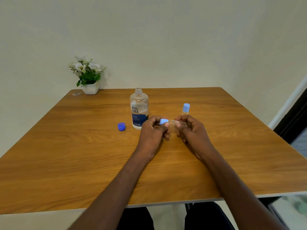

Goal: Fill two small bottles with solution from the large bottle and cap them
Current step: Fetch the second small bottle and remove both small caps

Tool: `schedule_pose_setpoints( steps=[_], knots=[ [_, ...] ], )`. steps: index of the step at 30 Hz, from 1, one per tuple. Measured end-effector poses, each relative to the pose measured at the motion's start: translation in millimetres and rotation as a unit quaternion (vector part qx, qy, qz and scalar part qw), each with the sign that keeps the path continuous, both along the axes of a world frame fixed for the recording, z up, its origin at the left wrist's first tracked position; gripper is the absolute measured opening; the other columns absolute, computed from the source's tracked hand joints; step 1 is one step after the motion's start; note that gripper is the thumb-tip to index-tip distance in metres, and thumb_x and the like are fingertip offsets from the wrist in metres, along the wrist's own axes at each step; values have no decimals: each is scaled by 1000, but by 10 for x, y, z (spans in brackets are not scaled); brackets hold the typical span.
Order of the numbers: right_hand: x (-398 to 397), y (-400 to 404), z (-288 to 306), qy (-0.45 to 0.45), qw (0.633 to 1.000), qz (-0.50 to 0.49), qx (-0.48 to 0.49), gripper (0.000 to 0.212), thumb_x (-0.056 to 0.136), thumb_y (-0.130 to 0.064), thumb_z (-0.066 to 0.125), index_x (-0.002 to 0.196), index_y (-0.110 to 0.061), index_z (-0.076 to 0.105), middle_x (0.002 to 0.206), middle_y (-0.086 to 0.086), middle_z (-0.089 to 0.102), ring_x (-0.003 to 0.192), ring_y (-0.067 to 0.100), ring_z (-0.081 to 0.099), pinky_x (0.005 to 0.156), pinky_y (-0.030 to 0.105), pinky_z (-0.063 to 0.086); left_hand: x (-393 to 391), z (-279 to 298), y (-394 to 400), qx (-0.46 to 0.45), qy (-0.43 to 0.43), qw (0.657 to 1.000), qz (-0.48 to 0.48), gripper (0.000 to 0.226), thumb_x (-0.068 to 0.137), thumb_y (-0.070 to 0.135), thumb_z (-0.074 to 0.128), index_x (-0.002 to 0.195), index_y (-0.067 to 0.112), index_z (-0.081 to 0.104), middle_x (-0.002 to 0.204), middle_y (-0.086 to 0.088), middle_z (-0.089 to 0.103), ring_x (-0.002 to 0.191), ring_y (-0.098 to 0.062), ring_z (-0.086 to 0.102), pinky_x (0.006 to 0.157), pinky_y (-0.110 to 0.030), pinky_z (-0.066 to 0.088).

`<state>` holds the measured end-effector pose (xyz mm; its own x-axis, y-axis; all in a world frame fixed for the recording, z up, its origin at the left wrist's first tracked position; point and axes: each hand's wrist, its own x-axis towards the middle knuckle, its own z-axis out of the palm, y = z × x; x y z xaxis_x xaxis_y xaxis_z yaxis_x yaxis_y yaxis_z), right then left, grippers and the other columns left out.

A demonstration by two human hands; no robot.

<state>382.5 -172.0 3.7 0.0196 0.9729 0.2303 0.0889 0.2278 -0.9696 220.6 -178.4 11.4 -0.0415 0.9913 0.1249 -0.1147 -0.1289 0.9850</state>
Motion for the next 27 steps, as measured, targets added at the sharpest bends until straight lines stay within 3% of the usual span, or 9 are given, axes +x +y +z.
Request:
schedule_pose_setpoints(
  steps=[3,7,10,13,15,19,24,27],
  knots=[
    [15,-9,3,2,1000,23,9,24,96,-3,71,115,-17,70,100,5,70,68,2,57,55,19,47,0,-14,22,-6,4,1000,17,18,97,3,68,115,-1,64,70,-5,69,62,-18,65,62,-37,59],
    [-11,0,5,16,1000,10,-14,15,100,-22,71,115,-21,71,89,4,72,70,14,62,56,27,46,-12,-9,8,-2,8,1000,20,20,97,2,67,117,2,64,76,-6,71,68,-17,67,68,-37,61],
    [-5,15,-20,-7,1000,9,-2,12,97,-18,73,109,-22,74,96,2,75,77,10,65,66,25,50,-20,-15,13,0,15,1000,21,21,97,-2,65,118,4,65,81,-9,71,69,-14,67,69,-34,62],
    [31,16,-34,-31,999,26,14,29,90,-9,79,114,-23,73,110,-1,74,94,10,68,80,28,56,-18,-15,19,0,19,1000,21,23,97,-4,63,118,5,66,86,-13,71,69,-13,68,70,-35,63],
    [20,12,-12,-25,999,20,5,31,91,-14,80,119,-23,71,110,1,73,94,10,69,76,25,56,-22,-16,26,-1,17,1000,23,23,97,-4,63,118,5,66,86,-13,71,69,-13,68,70,-34,63],
    [-14,28,-14,-4,1000,7,-23,18,99,-22,72,117,-22,71,88,1,75,73,12,67,61,23,49,-23,-14,19,4,26,999,25,23,97,-5,63,118,4,66,85,-9,69,69,-11,66,70,-35,62],
    [36,39,-60,-28,999,19,9,35,90,-12,79,119,-29,72,112,6,70,93,14,66,80,34,58,-20,-7,11,1,19,1000,19,24,97,-7,62,118,4,66,89,-14,69,69,-12,66,70,-34,62],
    [12,30,-46,-14,999,30,-5,31,93,-21,79,121,-30,71,108,6,73,90,12,68,78,33,57,-27,-2,3,-4,16,1000,17,23,97,-6,62,118,4,65,86,-11,69,70,-11,66,74,-38,63]
  ],
)
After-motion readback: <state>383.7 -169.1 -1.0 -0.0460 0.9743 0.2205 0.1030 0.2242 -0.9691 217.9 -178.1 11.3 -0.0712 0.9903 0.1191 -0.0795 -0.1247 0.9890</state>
